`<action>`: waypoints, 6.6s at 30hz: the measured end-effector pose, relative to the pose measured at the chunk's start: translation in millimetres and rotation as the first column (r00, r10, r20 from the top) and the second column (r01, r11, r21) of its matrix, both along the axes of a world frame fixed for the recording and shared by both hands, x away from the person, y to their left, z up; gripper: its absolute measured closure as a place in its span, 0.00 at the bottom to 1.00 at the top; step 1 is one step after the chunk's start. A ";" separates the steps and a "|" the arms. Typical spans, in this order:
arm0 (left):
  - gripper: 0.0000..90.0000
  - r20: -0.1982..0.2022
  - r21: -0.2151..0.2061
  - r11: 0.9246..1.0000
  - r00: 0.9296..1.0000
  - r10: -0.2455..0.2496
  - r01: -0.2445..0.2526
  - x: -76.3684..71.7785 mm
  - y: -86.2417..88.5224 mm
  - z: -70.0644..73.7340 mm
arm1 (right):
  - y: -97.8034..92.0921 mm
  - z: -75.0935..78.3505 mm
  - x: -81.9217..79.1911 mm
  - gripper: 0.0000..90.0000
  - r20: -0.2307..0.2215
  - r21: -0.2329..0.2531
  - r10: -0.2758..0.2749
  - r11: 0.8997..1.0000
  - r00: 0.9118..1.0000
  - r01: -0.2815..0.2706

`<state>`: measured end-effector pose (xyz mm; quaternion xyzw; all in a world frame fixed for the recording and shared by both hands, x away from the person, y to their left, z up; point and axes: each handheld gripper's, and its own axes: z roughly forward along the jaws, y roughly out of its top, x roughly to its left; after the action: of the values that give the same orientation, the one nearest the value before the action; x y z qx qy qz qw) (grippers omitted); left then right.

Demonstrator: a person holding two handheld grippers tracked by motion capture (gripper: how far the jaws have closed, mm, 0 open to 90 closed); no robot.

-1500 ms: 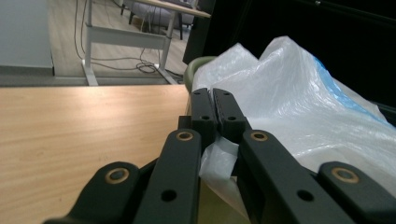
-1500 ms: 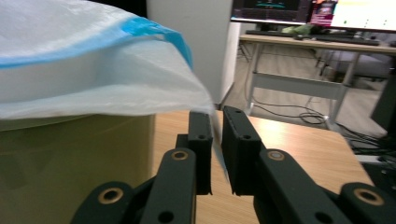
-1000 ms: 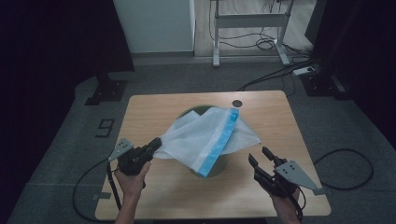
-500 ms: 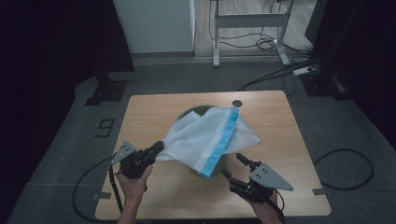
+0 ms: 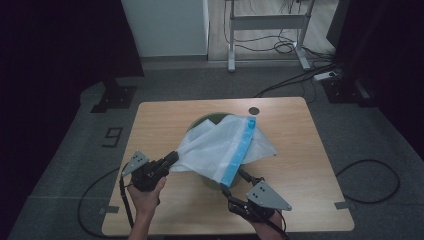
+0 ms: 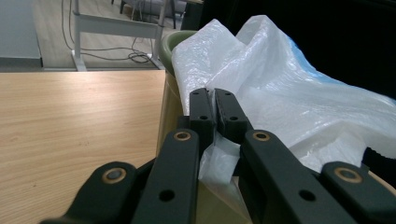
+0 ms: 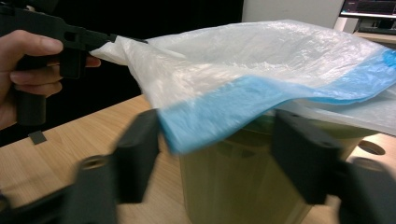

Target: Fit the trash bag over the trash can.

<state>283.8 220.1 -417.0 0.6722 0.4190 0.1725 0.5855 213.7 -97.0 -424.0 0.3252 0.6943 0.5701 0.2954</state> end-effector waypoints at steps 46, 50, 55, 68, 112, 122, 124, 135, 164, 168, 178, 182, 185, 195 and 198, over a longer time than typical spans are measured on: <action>0.58 -0.009 0.261 0.960 0.994 -0.106 0.105 43.2 -57.6 48.1 | -19.2 12.1 4.3 0.99 0.099 -0.071 0.041 0.997 0.994 -0.034; 0.65 -0.015 0.257 0.961 0.994 -0.106 0.106 45.1 -59.1 42.9 | -18.2 11.9 4.1 0.99 0.100 -0.073 0.044 0.997 0.994 -0.037; 0.86 -0.016 0.271 0.956 0.993 -0.118 0.118 44.7 -61.1 40.4 | -16.7 10.8 4.1 0.99 0.098 -0.076 0.049 0.996 0.994 -0.041; 1.00 0.045 0.074 0.989 0.991 -0.128 0.125 31.5 -45.5 36.1 | -19.4 1.8 0.6 0.99 0.073 -0.053 0.080 0.996 0.994 -0.076; 0.99 0.039 -0.054 0.991 0.992 -0.124 0.126 11.6 -12.6 9.2 | -26.5 17.0 54.2 0.57 -0.046 -0.026 -0.021 0.999 0.999 0.020; 0.99 0.036 -0.052 0.991 0.992 -0.122 0.124 12.2 -12.9 8.7 | -20.7 20.9 57.1 0.56 -0.048 -0.046 -0.028 0.999 0.998 0.026; 0.99 0.035 -0.053 0.991 0.992 -0.118 0.120 12.2 -11.9 8.5 | -20.7 20.1 57.0 0.56 -0.052 -0.050 -0.032 0.998 0.998 0.029; 0.98 0.029 -0.060 0.991 0.993 -0.115 0.117 13.6 -10.4 5.6 | -23.9 21.6 65.9 0.56 -0.073 -0.083 -0.061 0.995 0.995 0.055; 0.97 0.000 -0.127 0.984 0.993 -0.122 0.121 20.8 -4.2 -2.9 | -7.2 38.0 86.6 0.54 -0.127 -0.163 -0.035 0.986 0.991 0.014; 0.97 -0.002 -0.133 0.984 0.992 -0.122 0.121 20.9 -4.0 -3.6 | -4.7 38.5 91.6 0.49 -0.175 -0.136 -0.022 0.991 0.984 -0.002; 0.73 0.007 -0.102 0.985 0.990 -0.139 0.139 20.5 -5.3 2.6 | -7.1 40.6 96.2 0.47 -0.180 -0.106 -0.030 0.994 0.983 0.011; 0.59 0.076 -0.001 0.993 0.990 -0.117 0.117 14.3 -12.0 28.4 | -6.7 43.0 96.3 0.47 -0.160 -0.100 -0.039 0.995 0.986 0.023; 0.56 0.090 0.050 0.990 0.986 -0.138 0.134 14.7 -19.6 41.3 | -6.3 44.7 96.4 0.47 -0.144 -0.095 -0.045 0.995 0.989 0.032; 0.49 0.065 0.092 0.971 0.971 -0.228 0.222 14.7 -40.4 47.9 | -2.2 52.5 89.4 0.48 -0.076 -0.039 -0.011 0.999 0.997 0.008; 0.47 0.062 0.097 0.967 0.969 -0.241 0.234 14.1 -42.6 47.7 | -1.6 56.1 86.3 0.48 -0.057 -0.029 -0.005 1.000 0.998 0.003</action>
<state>298.0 177.5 -369.3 0.7360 0.3054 0.1440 0.5867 300.1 -98.6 -367.9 0.3382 0.7100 0.5498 0.2814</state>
